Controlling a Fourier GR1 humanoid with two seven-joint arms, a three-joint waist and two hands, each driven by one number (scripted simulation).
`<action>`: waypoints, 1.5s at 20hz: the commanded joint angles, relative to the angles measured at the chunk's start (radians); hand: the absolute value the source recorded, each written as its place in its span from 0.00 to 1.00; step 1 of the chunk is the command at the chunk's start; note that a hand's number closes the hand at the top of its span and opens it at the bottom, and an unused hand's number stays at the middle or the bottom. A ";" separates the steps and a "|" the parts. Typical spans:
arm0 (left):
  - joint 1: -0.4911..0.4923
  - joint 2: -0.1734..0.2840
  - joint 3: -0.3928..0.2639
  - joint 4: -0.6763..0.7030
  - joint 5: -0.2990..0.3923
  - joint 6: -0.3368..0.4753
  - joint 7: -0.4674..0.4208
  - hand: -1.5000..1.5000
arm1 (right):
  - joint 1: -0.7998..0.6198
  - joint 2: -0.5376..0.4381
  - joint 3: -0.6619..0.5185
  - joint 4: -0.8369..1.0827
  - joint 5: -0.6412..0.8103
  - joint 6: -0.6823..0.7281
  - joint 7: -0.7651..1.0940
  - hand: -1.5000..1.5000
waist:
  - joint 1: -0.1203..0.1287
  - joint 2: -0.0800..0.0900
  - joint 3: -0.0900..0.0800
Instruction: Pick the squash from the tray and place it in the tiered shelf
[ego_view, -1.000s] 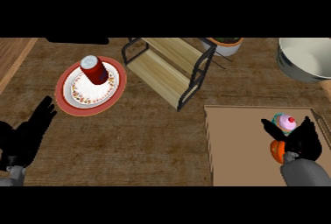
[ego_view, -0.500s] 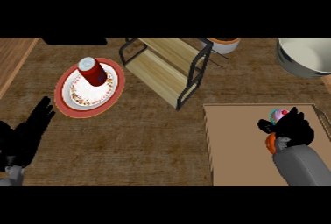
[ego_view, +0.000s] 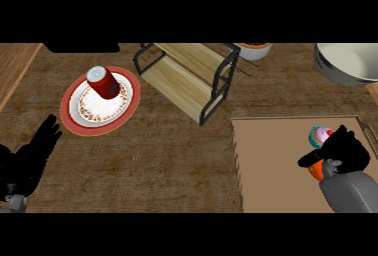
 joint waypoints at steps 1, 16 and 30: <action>0.057 -0.018 -0.007 -0.056 -0.011 0.007 -0.017 0.50 | 0.036 0.027 -0.003 -0.076 0.025 0.107 0.242 0.00 | 0.007 0.000 0.002; 0.000 -0.039 0.029 -0.051 -0.044 -0.010 0.038 0.50 | 0.074 0.086 -0.147 -0.065 0.095 0.173 0.114 0.00 | 0.011 0.006 0.003; 0.005 -0.060 0.081 -0.002 -0.072 -0.067 0.014 0.50 | 0.100 0.124 -0.162 -0.057 0.274 0.151 -0.005 1.00 | 0.012 0.007 0.003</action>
